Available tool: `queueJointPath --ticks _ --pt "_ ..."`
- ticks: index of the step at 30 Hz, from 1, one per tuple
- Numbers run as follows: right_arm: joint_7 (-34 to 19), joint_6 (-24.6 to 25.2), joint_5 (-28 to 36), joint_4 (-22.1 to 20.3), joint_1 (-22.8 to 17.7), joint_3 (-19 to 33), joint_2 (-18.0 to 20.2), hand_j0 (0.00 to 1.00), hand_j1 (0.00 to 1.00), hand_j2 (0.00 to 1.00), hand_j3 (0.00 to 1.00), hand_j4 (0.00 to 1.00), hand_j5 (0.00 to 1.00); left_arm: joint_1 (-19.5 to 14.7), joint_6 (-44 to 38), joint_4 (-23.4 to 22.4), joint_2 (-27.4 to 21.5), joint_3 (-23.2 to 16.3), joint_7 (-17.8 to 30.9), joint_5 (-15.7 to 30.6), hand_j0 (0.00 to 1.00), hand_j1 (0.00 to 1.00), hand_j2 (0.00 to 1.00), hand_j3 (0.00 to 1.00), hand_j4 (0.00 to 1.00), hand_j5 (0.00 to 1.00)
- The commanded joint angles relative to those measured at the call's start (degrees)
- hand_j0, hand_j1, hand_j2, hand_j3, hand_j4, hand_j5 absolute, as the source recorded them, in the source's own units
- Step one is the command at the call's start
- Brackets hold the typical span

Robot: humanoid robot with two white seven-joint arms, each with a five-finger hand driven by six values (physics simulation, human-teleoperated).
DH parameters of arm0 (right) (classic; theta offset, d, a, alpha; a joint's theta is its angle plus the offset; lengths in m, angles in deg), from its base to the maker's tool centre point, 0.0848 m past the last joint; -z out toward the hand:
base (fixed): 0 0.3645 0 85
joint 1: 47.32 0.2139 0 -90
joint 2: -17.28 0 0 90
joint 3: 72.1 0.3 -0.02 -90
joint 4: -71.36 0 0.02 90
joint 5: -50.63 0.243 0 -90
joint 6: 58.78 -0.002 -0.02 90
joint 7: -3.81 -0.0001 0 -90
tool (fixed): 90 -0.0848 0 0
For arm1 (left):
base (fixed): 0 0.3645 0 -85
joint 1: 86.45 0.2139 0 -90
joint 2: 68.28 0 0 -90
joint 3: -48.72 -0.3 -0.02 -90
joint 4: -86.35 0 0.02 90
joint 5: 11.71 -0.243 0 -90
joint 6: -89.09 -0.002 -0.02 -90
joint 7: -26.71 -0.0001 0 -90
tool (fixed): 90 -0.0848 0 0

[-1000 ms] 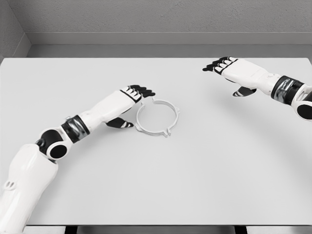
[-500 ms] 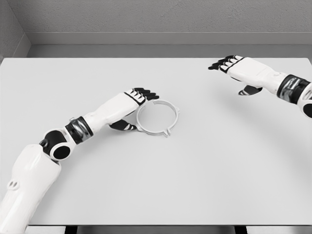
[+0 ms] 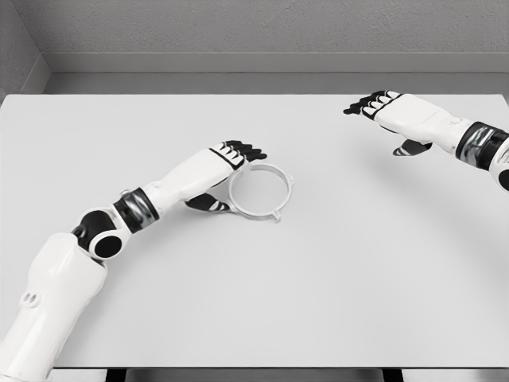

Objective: Assemble PVC drainage pipe clamps

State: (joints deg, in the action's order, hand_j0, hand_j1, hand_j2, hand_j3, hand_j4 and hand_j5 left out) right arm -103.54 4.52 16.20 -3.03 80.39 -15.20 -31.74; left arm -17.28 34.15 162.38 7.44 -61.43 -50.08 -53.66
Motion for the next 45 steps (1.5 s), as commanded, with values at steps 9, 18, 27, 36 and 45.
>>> queueJointPath --ticks 9,18,27,36,45 --pt "0.03 0.07 0.24 -0.14 -0.09 0.05 0.06 1.00 1.00 1.00 1.00 1.00 1.00 -0.79 -0.06 -0.19 0.83 0.03 -0.03 0.19 1.00 1.00 1.00 1.00 1.00 1.00" --pt "0.03 0.07 0.24 -0.14 0.00 0.05 0.06 1.00 1.00 1.00 1.00 1.00 1.00 -1.32 -0.06 -0.36 0.48 0.38 -0.03 0.46 1.00 1.00 1.00 1.00 1.00 1.00" --pt "0.12 0.07 0.33 -0.14 0.00 -0.04 0.06 1.00 1.00 1.00 1.00 1.00 1.00 1.05 -0.06 3.42 -0.05 0.29 -0.03 1.16 1.00 1.00 1.00 1.00 1.00 1.00" --pt "0.29 -0.11 0.24 -0.05 -0.18 0.13 2.43 1.00 1.00 1.00 1.00 1.00 1.00 2.99 -0.06 5.44 0.21 0.03 -0.03 0.99 1.00 1.00 1.00 1.00 1.00 1.00" --pt "0.12 0.07 0.16 1.27 -0.09 0.13 3.84 1.00 1.00 1.00 1.00 1.00 1.00 2.72 -0.06 4.91 0.39 -1.73 -0.12 0.55 1.00 1.00 1.00 1.00 1.00 1.00"
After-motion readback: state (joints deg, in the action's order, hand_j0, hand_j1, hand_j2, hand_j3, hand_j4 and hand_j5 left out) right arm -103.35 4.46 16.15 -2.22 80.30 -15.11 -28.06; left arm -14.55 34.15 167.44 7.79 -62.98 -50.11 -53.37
